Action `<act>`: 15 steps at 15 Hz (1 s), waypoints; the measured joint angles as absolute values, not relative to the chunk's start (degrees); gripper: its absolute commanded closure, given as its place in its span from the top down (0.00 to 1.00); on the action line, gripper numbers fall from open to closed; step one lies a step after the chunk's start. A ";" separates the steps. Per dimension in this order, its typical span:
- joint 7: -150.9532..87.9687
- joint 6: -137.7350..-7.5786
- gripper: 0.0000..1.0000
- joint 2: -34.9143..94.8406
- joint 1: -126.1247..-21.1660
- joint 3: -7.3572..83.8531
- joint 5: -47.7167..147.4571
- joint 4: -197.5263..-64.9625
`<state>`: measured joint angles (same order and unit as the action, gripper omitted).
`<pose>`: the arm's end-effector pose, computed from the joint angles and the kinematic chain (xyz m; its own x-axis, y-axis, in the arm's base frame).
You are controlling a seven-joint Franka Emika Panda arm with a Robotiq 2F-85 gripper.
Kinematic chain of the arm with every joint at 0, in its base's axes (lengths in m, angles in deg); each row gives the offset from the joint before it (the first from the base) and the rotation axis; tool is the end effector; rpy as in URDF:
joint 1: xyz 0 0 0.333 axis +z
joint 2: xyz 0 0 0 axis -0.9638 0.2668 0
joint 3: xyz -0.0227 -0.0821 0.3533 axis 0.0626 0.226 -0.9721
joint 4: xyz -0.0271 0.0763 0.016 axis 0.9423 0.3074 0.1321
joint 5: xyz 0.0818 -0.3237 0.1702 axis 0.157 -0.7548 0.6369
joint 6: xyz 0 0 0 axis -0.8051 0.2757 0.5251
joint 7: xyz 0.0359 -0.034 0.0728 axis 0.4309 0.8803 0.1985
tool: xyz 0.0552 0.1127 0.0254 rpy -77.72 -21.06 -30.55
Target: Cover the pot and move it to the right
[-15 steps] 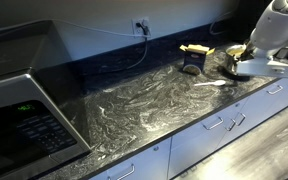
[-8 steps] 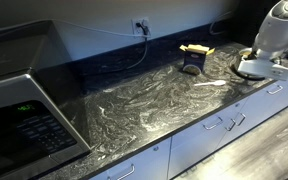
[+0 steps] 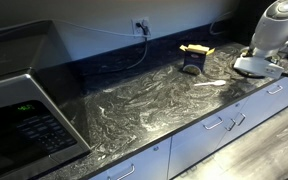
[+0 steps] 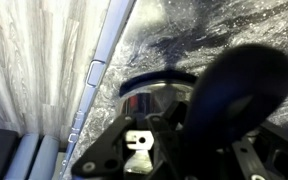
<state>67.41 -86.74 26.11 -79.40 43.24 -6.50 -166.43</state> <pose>0.5454 -0.1248 0.3264 0.3190 -0.7445 0.5864 -0.9211 -0.3893 0.0068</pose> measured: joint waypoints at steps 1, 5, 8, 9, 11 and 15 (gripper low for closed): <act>67.59 -86.74 0.03 26.75 -79.40 43.25 -6.35 -165.63; 67.60 -86.72 0.03 29.47 -79.40 43.28 -5.19 -162.14; 67.59 -86.15 0.03 31.42 -79.29 43.28 -4.05 -159.52; 67.59 -85.78 0.09 32.03 -79.23 43.28 -3.69 -158.70; 67.48 -84.95 0.36 32.95 -79.11 43.28 -2.90 -157.41; 67.43 -83.15 0.65 33.41 -78.75 43.29 -2.25 -155.38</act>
